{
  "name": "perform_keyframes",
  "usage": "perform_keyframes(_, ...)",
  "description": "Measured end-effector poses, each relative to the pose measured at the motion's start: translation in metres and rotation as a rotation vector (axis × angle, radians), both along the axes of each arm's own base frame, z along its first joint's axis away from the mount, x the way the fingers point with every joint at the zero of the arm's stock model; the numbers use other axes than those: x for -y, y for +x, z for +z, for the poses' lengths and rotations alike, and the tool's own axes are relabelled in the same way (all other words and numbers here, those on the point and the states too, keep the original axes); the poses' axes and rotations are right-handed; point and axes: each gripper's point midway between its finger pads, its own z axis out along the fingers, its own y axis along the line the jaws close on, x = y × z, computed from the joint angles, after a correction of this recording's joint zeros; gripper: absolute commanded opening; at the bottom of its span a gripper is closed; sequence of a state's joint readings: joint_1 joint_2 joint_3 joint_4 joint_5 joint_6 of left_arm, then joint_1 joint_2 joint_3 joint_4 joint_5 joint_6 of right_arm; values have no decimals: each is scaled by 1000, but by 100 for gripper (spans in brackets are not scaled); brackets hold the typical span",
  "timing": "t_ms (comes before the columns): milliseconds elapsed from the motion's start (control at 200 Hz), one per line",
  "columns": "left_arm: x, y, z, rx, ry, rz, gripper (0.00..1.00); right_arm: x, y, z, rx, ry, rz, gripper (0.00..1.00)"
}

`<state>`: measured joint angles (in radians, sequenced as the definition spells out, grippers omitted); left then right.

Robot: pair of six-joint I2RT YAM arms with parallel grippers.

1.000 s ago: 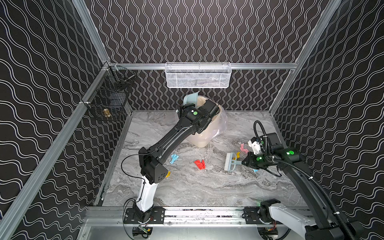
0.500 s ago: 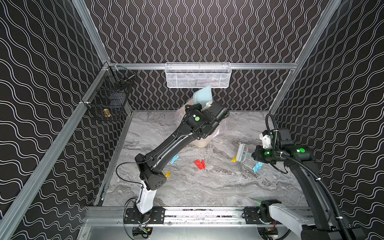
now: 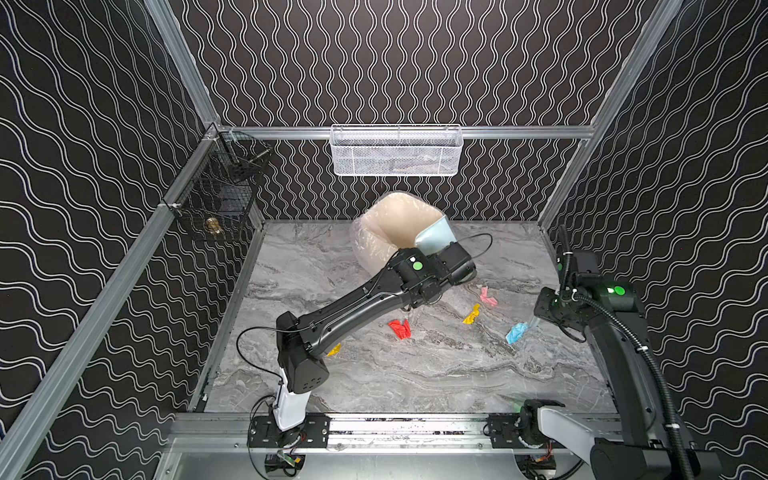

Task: Sweep away the paper scraps from the table
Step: 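Bring the empty dustpan down toward the table front with the left gripper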

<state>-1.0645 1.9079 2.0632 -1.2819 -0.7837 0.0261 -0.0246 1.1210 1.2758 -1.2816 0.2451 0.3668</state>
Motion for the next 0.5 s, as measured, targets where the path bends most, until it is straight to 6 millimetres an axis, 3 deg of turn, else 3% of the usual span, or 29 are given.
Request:
perform_keyframes(275,13,-46,-73,-236,-83,-50,0,32,-18,-11,-108,-80,-166,0)
perform_keyframes(501,34,-62,-92,-325,-156,-104,0,28,-46,-42,-204,-41,-235,0)
